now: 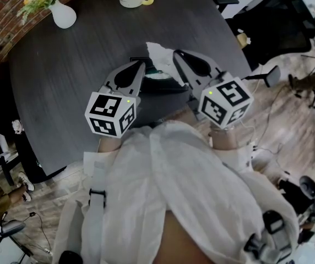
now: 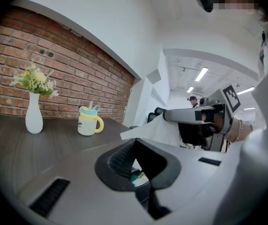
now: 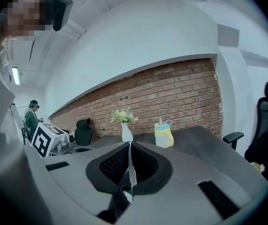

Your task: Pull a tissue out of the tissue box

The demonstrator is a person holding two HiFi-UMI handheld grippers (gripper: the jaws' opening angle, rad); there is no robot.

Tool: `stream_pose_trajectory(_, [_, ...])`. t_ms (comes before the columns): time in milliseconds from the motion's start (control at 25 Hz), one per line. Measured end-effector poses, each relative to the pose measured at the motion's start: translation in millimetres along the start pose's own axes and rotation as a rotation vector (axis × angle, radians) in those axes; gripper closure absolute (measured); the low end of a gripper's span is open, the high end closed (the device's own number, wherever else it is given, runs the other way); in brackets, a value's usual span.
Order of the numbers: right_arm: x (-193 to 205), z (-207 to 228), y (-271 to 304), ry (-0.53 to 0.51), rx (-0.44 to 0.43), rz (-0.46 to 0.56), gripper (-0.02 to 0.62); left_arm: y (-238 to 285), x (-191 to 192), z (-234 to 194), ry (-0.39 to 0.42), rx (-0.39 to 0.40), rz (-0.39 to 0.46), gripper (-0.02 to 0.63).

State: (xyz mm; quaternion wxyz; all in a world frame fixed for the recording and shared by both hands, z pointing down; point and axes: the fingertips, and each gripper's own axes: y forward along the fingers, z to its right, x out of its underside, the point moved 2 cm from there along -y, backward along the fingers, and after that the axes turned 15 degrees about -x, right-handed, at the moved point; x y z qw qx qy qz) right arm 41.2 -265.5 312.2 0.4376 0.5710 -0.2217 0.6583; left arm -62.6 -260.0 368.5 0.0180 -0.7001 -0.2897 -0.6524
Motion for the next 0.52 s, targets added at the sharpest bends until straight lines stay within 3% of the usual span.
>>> stream_pose_trajectory(520, [3.4,2.3,3.2,-0.007,-0.005,-0.020,0.589,1.1,4.2,2.3,-0.003,0.026,-0.017,0.601])
